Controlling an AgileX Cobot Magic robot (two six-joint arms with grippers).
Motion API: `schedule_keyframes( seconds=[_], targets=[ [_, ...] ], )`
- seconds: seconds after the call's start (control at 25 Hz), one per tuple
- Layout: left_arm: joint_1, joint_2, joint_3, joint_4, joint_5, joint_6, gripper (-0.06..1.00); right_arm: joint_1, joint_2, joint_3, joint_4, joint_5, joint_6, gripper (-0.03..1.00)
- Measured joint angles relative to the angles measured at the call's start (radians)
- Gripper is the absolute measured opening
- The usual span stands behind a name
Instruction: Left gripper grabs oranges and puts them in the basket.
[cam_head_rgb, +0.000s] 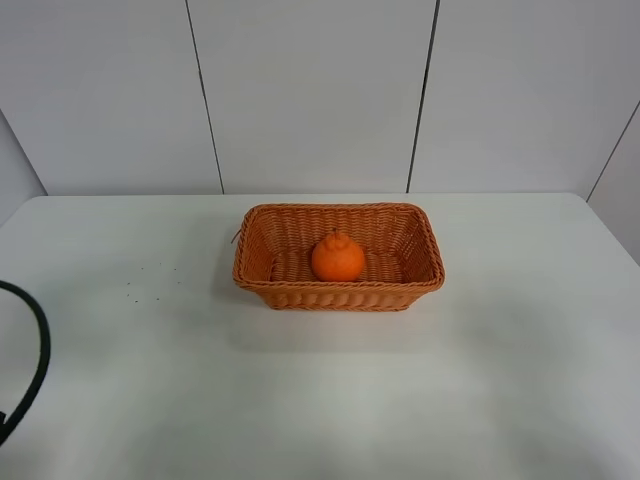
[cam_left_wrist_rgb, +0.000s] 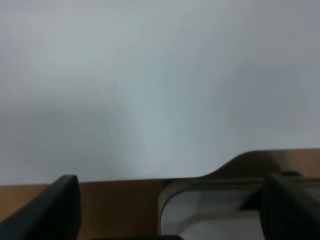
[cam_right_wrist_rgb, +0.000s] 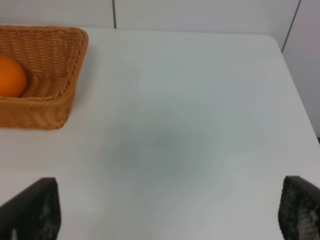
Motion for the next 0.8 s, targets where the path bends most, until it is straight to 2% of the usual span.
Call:
schedule_keyframes(
  seconds=[0.6, 0.8],
  targets=[
    [0.0, -0.51, 0.003, 0.004, -0.004, -0.014, 0.84, 0.0, 0.0, 0.0, 0.0, 0.0, 0.0, 0.69],
    [0.0, -0.563, 0.004, 0.005, -0.004, -0.02, 0.84, 0.0, 0.0, 0.0, 0.0, 0.0, 0.0, 0.69]
  ],
)
